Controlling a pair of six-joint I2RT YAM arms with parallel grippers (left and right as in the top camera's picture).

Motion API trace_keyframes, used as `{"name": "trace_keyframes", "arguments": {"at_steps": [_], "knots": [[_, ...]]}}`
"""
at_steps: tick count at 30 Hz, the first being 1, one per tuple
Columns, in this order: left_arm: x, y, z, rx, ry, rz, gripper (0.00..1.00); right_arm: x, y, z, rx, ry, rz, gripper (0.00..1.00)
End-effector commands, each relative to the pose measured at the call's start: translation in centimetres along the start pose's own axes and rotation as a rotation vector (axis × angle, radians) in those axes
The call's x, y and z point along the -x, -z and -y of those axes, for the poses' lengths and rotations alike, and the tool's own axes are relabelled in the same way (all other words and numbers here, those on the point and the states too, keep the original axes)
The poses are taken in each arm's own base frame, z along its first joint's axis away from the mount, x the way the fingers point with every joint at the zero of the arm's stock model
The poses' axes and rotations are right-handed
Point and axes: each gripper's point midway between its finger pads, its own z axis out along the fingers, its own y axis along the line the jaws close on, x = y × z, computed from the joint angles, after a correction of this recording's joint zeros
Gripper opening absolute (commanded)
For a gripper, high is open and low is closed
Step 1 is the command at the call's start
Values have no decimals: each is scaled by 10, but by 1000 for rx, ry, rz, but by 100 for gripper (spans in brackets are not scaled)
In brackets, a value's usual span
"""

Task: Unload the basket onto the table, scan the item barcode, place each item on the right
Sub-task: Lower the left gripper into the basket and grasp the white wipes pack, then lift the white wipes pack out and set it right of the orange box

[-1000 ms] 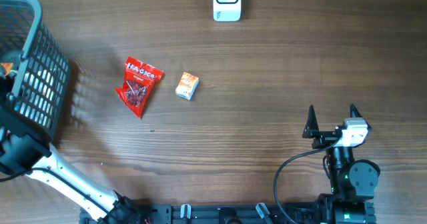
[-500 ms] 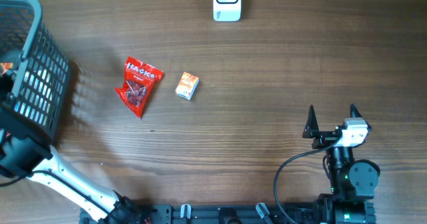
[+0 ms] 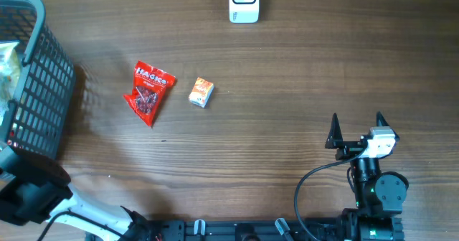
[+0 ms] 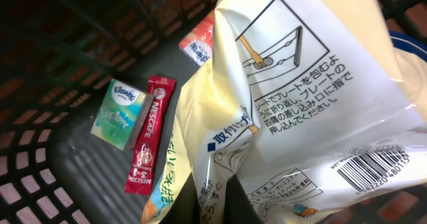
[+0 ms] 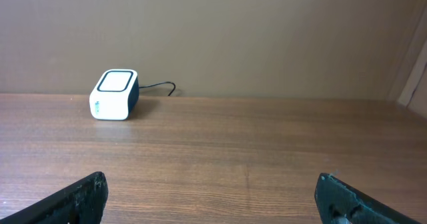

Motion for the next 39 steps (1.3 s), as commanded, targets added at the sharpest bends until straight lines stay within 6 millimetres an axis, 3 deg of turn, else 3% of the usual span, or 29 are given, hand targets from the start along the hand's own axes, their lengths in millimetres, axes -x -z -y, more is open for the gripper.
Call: {"name": "trace_keyframes", "arguments": {"at_steps": [1, 6, 10, 12, 15, 18, 25, 30, 33, 39], "knots": [[20, 55, 2, -15, 47, 156, 4, 1, 0, 4, -22, 5, 7, 100], [44, 140, 3, -36, 106, 408, 4, 1, 0, 4, -22, 5, 7, 100], [46, 200, 11, -137, 257, 546, 4, 1, 0, 4, -22, 5, 7, 100], [43, 221, 33, -270, 244, 567, 4, 1, 0, 4, -22, 4, 7, 100], [27, 253, 89, -571, 124, 540, 4, 1, 0, 4, -22, 5, 7, 100], [3, 267, 136, -788, 28, 446, 4, 1, 0, 4, -22, 5, 7, 100], [-62, 231, 223, -903, -85, 82, 4, 1, 0, 4, -22, 4, 7, 100], [-126, 191, 296, -897, -227, -209, 4, 1, 0, 4, -22, 5, 7, 100], [-166, 158, 324, -794, -311, -343, 4, 1, 0, 4, -22, 5, 7, 100], [-248, 113, 379, -713, -477, -557, 4, 1, 0, 4, -22, 5, 7, 100]]}}
